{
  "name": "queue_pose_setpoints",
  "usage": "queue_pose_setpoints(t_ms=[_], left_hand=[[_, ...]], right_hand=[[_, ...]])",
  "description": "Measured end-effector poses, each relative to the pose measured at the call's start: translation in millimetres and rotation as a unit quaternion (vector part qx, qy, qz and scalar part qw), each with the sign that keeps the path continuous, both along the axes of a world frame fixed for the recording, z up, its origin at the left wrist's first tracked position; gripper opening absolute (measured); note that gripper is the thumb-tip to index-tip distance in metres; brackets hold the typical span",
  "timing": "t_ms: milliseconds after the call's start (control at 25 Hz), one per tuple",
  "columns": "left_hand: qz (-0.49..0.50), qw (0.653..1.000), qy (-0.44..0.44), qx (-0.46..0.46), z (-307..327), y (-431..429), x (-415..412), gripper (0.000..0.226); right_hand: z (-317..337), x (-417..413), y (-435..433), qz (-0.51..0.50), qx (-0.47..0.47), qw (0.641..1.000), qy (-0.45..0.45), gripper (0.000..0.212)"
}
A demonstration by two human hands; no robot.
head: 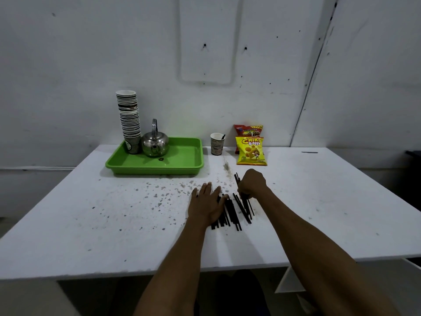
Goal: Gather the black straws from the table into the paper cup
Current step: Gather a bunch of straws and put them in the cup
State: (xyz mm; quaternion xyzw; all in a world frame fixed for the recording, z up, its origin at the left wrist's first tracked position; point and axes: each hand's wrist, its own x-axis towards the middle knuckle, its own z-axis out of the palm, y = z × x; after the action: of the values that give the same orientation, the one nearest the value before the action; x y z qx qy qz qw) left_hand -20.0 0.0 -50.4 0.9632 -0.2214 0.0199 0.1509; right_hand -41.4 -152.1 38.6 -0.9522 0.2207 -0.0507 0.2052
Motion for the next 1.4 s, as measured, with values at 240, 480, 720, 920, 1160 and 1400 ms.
queue_pose_setpoints(t_ms=[240, 480, 720, 920, 1160, 1400], left_hand=[[-0.004, 1.0, 0.002, -0.005, 0, 1, -1, 0.06], [-0.001, 1.0, -0.001, -0.008, 0, 0, -1, 0.061], [0.0, 1.0, -0.007, -0.009, -1, 0, -2, 0.061], [0.0, 1.0, 0.009, -0.005, 0, -2, 2, 0.061], [0.004, 1.0, -0.005, -0.013, 15, -13, 19, 0.055], [0.013, 0.991, -0.03, -0.134, 58, -30, 100, 0.061]], right_hand=[[-6, 9, -10, 0.009, 0.087, 0.957, -0.277, 0.013], [-59, -17, -3, -0.007, 0.115, 0.911, -0.397, 0.01], [-62, -15, -5, 0.003, 0.133, 0.896, -0.423, 0.006], [-65, -7, -10, 0.011, 0.125, 0.908, -0.399, 0.012], [-50, 20, -20, -0.017, 0.148, 0.923, -0.355, 0.012], [15, 106, -34, -0.037, 0.195, 0.903, -0.381, 0.019]])
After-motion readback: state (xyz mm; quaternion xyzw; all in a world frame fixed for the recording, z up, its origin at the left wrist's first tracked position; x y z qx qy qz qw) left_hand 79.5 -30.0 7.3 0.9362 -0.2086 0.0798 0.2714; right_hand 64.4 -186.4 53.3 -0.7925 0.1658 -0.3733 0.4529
